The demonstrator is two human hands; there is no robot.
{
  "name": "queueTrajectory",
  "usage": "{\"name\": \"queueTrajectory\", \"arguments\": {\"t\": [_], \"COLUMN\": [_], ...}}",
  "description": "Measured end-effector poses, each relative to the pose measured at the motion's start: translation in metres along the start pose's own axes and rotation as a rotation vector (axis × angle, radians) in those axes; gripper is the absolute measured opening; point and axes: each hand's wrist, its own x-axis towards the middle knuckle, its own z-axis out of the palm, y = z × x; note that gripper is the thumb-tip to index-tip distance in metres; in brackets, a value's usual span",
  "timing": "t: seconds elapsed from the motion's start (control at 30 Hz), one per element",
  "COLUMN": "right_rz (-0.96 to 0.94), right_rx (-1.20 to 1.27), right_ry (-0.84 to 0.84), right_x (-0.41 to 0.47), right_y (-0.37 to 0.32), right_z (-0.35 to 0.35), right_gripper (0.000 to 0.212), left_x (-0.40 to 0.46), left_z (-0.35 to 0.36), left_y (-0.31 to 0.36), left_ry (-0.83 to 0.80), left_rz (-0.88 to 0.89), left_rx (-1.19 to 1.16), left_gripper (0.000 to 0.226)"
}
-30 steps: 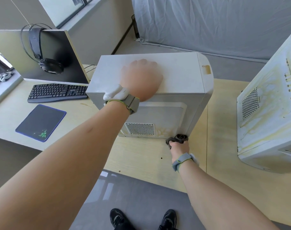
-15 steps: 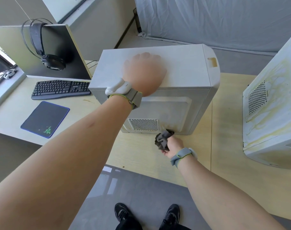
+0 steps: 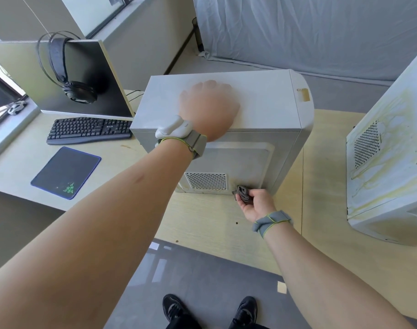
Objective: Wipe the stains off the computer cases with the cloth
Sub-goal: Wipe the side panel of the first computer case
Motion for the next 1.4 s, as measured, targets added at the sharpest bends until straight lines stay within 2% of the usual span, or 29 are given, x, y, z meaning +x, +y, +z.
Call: {"name": "queueTrajectory", "arguments": {"t": [0.2,0.37,0.47,0.57,0.67,0.77,0.97,1.27,1.4], "right_rz": [-0.068,-0.218,-0.185,-0.032,0.049,0.074,0.014,-0.055,-0.12], "right_rx": [0.084,-0.003,-0.173,-0.304,-0.194,-0.15,0.044,0.253,0.226], "right_ry": [-0.086,-0.168,-0.06,0.079,0.083,0.025,-0.071,-0.274,-0.334], "right_x": [-0.031,-0.06,-0.052,-0.027,-0.004,0.004,0.0,-0.076,-0.107], "right_y": [-0.009,-0.023,-0.022,-0.003,0.012,0.017,0.014,-0.012,-0.024], "right_z": [0.005,-0.006,-0.015,-0.035,-0.049,-0.038,0.015,0.037,0.035], "right_gripper": [0.023,0.035,0.024,0.022,0.029,0.025,0.03,0.029,0.026], "left_x": [-0.001,-0.002,-0.001,-0.002,-0.003,-0.003,-0.003,-0.004,-0.004], "left_z": [0.0,0.001,0.0,0.0,0.0,-0.001,-0.003,-0.003,-0.003], "left_y": [0.0,0.001,0.0,-0.001,0.0,0.001,0.001,0.001,0.002], "left_ry": [0.01,0.011,0.019,0.025,0.026,0.027,0.015,0.011,0.011], "left_rz": [-0.005,-0.007,-0.011,-0.014,-0.02,-0.022,-0.015,-0.012,-0.004], "left_rx": [-0.002,-0.008,-0.014,-0.014,-0.01,-0.006,-0.007,-0.001,-0.004], "left_gripper": [0.049,0.05,0.05,0.051,0.05,0.05,0.051,0.051,0.052]}}
